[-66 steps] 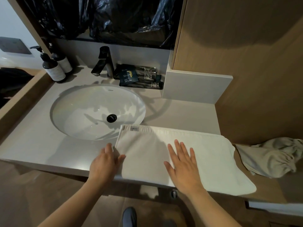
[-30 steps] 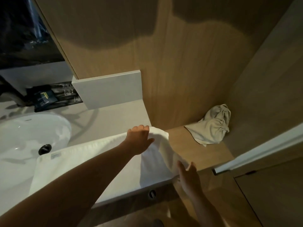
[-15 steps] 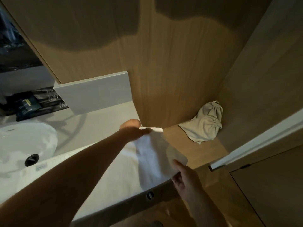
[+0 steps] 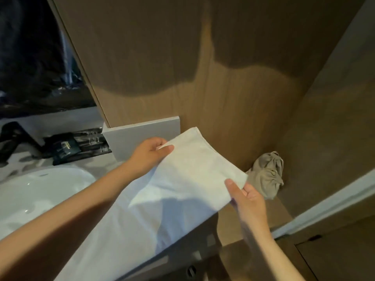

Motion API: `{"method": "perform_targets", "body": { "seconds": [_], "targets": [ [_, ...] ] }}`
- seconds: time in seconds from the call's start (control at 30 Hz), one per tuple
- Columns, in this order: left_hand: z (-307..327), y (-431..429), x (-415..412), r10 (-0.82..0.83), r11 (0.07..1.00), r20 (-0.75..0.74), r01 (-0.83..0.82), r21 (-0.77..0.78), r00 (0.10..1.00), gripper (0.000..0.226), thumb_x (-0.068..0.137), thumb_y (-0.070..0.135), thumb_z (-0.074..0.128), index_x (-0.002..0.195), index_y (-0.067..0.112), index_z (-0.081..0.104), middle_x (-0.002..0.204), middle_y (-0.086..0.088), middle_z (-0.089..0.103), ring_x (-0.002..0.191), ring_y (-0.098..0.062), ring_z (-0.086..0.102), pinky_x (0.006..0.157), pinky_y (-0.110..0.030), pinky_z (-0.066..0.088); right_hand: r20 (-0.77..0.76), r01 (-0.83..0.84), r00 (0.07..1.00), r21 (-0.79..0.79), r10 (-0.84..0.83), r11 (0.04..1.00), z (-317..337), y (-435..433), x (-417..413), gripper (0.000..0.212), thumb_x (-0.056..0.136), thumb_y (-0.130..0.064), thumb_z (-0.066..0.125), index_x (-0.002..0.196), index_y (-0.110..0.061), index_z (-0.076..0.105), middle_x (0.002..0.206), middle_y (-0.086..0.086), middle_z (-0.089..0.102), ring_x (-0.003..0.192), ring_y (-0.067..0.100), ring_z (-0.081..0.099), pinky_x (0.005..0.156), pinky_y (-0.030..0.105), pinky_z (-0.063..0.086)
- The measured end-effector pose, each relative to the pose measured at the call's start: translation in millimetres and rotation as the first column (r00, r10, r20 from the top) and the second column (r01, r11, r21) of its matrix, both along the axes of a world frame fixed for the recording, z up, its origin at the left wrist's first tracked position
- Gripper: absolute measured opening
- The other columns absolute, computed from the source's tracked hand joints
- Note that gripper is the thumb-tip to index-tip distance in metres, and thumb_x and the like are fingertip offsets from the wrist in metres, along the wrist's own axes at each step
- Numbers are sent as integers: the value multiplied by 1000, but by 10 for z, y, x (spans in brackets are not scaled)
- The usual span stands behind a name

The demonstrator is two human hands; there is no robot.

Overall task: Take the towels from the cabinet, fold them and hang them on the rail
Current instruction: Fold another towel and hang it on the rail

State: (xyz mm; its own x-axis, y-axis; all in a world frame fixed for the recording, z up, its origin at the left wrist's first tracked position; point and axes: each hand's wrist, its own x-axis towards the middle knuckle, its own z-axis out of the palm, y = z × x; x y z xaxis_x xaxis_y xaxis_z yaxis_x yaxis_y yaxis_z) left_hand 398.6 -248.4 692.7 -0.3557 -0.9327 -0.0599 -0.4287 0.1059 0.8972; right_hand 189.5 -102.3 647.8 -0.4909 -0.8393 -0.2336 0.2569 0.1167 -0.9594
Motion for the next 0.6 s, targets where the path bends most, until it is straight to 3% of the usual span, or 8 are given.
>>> {"method": "perform_targets", "body": {
  "seconds": [0.07, 0.2, 0.33, 0.43, 0.5, 0.6],
  "targets": [
    [187, 56, 187, 44, 999, -125, -43, 7, 991, 23, 95, 18, 59, 95, -4, 65, 89, -17, 68, 79, -21, 60, 79, -36, 47, -93, -53, 995, -78, 45, 996, 236, -49, 96, 35, 79, -41, 68, 108, -21, 69, 98, -18, 73, 86, -4, 68, 58, 6, 48],
    [514, 175, 550, 162, 971, -152, -184, -149, 975, 18, 93, 28, 62, 88, 11, 66, 80, 5, 68, 68, -2, 62, 62, -12, 46, -244, -153, 965, -220, 98, 963, 669, -118, 280, 24, 84, -35, 66, 105, -25, 70, 97, -20, 74, 89, -2, 70, 61, 10, 51],
    [868, 282, 907, 225, 921, -159, -263, -288, 961, 15, 94, 36, 57, 86, 26, 65, 86, 7, 69, 76, -6, 64, 68, -22, 49, -384, -198, 922, -349, 53, 916, 1125, -231, 500, 24, 81, -39, 67, 101, -28, 72, 96, -19, 74, 90, 0, 70, 63, 11, 52],
    [1171, 344, 1131, 245, 883, -245, -320, -342, 938, 14, 95, 33, 57, 89, 24, 66, 85, 3, 69, 75, -10, 65, 67, -26, 50, -462, -230, 887, -434, 5, 871, 1520, -316, 710, 15, 80, -45, 66, 93, -39, 72, 95, -22, 73, 88, 0, 69, 64, 9, 51],
    [1371, 387, 1285, 249, 858, -297, -352, -373, 922, 14, 95, 32, 57, 90, 22, 66, 78, 4, 69, 68, -6, 63, 63, -23, 48, -502, -249, 864, -476, -29, 844, 1785, -365, 858, 9, 80, -47, 66, 86, -44, 72, 92, -24, 72, 86, -1, 69, 62, 7, 49],
    [1629, 448, 1524, 235, 828, -357, -379, -413, 904, 14, 94, 32, 57, 92, 22, 66, 74, 1, 67, 62, -5, 61, 56, -17, 47, -548, -276, 833, -536, -80, 798, 2171, -422, 1077, 15, 81, -49, 65, 87, -37, 72, 89, -20, 73, 83, 3, 69, 62, 8, 50]
  ]
}}
